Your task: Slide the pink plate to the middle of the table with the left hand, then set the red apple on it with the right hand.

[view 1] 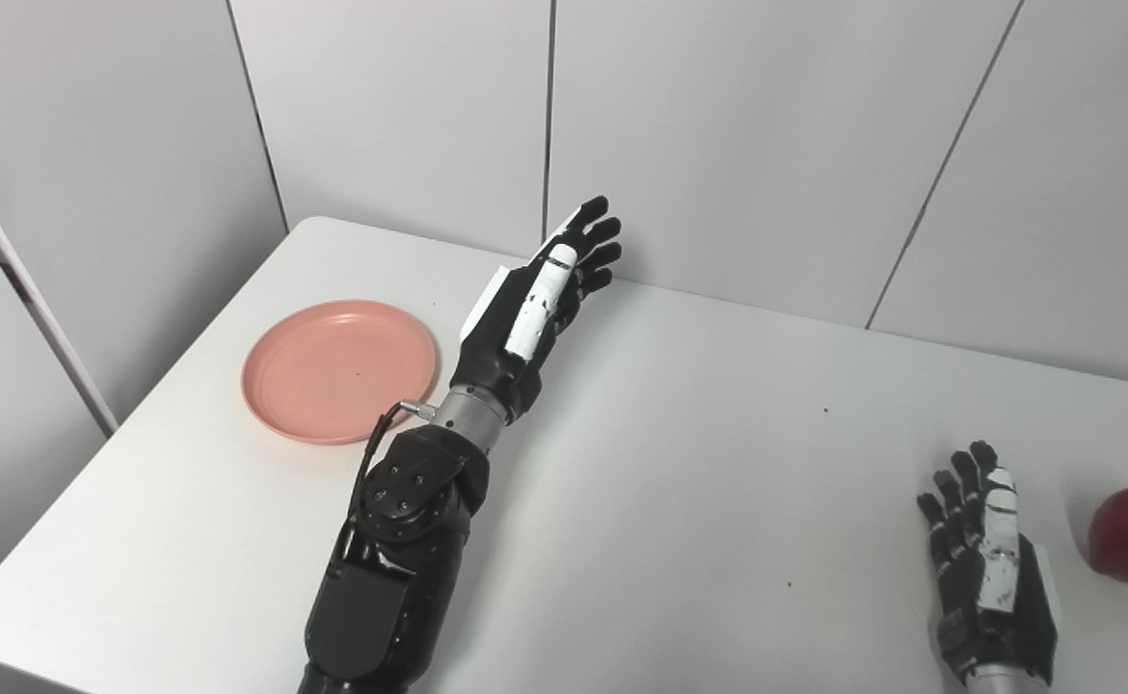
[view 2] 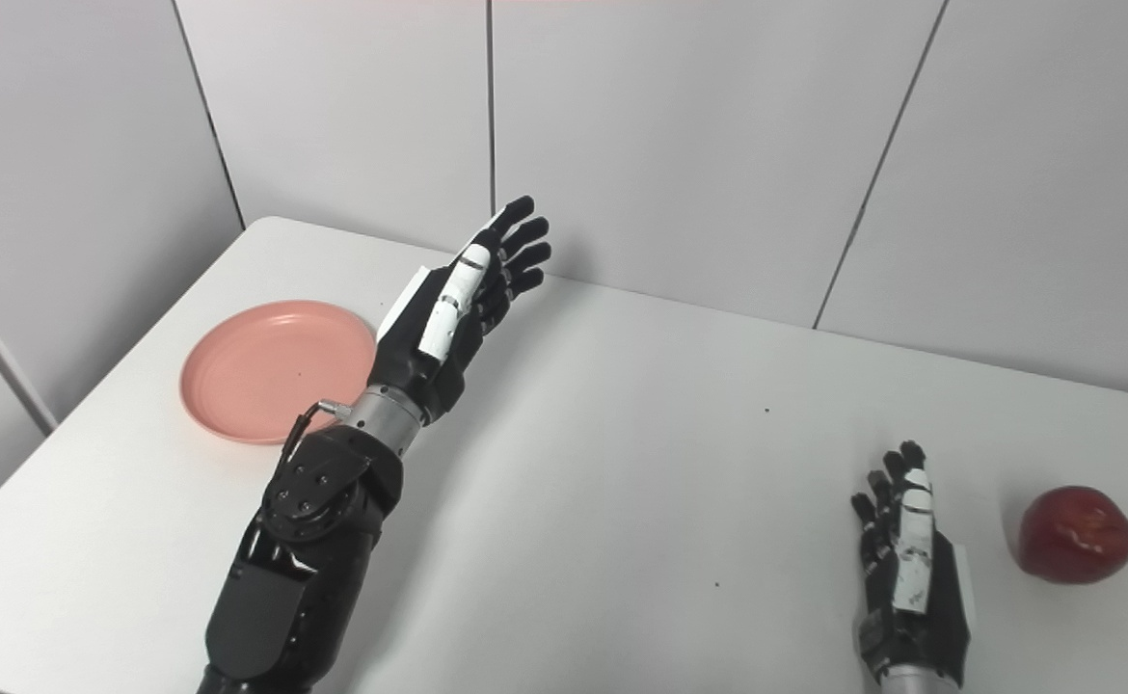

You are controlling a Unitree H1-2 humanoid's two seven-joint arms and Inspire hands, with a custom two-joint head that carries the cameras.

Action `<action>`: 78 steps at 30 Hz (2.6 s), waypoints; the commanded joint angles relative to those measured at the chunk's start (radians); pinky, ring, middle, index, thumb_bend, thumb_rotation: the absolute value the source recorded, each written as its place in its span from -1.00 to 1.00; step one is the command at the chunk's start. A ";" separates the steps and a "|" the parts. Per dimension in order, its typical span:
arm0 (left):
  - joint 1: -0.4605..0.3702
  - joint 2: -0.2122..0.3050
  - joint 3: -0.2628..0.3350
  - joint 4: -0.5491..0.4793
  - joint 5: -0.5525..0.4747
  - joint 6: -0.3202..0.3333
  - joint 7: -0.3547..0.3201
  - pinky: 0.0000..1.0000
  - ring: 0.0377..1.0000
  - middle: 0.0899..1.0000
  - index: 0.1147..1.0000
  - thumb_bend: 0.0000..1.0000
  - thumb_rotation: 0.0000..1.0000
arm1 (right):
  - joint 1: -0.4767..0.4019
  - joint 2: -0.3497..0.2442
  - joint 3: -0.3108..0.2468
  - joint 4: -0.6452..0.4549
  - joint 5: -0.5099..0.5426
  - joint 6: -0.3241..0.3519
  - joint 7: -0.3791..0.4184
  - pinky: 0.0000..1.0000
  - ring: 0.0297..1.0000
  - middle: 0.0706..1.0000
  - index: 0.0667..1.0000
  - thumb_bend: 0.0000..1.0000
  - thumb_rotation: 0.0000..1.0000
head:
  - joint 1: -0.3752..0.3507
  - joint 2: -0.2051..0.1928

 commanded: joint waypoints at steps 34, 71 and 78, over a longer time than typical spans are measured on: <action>-0.168 0.210 0.264 0.025 -0.092 -0.027 0.088 0.71 0.74 0.76 0.71 -0.24 1.00 | -0.019 -0.011 -0.011 -0.025 0.016 -0.024 0.001 1.00 1.00 1.00 1.00 -0.66 1.00 | 0.029 -0.016; -0.114 0.402 0.434 0.290 -0.192 -0.111 0.074 0.82 0.80 0.77 0.72 -0.23 1.00 | -0.013 -0.029 -0.006 -0.048 0.025 -0.007 0.006 1.00 1.00 1.00 1.00 -0.72 1.00 | 0.061 -0.011; -0.093 0.400 0.444 0.314 -0.207 -0.123 0.075 0.79 0.78 0.76 0.69 -0.28 1.00 | -0.012 -0.029 -0.007 -0.059 0.027 0.006 0.001 1.00 1.00 1.00 1.00 -0.71 1.00 | 0.066 -0.009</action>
